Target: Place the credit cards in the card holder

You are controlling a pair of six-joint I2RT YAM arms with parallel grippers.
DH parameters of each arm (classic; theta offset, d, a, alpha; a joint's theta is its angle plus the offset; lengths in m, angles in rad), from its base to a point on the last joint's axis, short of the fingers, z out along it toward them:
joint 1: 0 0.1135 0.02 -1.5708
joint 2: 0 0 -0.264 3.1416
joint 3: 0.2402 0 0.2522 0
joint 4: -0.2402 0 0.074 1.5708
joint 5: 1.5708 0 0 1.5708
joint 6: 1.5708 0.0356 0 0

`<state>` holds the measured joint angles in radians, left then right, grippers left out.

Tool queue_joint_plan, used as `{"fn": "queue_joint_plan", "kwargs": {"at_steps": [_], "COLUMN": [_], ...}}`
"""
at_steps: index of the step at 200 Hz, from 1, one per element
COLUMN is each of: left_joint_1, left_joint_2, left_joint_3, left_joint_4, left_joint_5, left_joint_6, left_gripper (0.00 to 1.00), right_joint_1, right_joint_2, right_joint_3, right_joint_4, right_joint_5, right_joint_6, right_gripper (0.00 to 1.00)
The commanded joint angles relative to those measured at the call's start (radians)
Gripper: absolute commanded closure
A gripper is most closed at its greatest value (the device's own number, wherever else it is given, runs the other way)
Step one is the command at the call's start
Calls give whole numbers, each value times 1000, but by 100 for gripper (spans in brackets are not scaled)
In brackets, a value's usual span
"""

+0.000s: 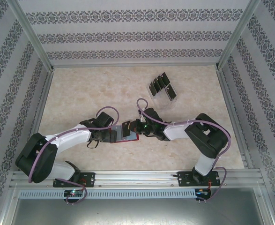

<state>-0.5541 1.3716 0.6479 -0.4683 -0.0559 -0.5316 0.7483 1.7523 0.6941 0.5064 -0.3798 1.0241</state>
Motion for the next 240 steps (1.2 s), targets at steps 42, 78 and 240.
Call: {"fn": "queue_joint_plan", "kwargs": {"at_steps": [42, 78, 240], "left_joint_1": [10, 10, 9], "left_joint_2": [2, -2, -9], "left_joint_3": [-20, -20, -24], "left_joint_4": [-39, -41, -43], "left_joint_5": [-13, -13, -15], "left_joint_6": [-10, -7, -5], "left_gripper": [0, 0, 0], "right_joint_1": [3, 6, -3], "right_joint_2": [41, 46, 88], "right_joint_3": [-8, -23, -45], "right_joint_4": [64, 75, 89], "right_joint_5": [-32, -38, -69], "right_joint_6": [20, 22, -4], "right_gripper": [100, 100, 100]}}
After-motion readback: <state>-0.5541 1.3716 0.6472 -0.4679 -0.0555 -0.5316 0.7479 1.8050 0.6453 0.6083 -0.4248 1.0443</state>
